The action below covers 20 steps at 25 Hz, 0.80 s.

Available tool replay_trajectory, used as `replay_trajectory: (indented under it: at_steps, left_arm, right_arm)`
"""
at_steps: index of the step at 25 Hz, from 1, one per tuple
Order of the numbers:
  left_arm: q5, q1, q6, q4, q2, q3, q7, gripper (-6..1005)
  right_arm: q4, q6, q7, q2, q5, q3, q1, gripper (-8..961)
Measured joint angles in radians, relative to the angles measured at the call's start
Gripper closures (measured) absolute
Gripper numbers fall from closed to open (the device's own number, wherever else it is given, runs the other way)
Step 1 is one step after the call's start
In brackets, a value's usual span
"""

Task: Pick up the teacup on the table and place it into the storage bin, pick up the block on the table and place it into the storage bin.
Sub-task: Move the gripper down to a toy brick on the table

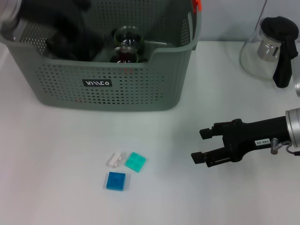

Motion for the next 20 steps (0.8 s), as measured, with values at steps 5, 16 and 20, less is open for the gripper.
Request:
replay_trajectory:
  at_steps: [5, 16, 20]
  left_arm:
    - [-0.034, 0.136, 0.136, 0.153, -0.036, 0.162, 0.058, 65]
    - [0.09, 0.158, 0.138, 0.0, -0.037, 0.416, 0.155, 49]
    - [0.205, 0.11, 0.008, -0.139, -0.033, 0.506, 0.192, 50]
  right_arm:
    - [0.002, 0.006, 0.001, 0.0, 0.004, 0.002, 0.0, 32]
    - [0.055, 0.041, 0.001, -0.002, 0.006, 0.011, 0.002, 33]
    - [0.088, 0.061, 0.003, -0.007, 0.006, 0.012, 0.009, 33]
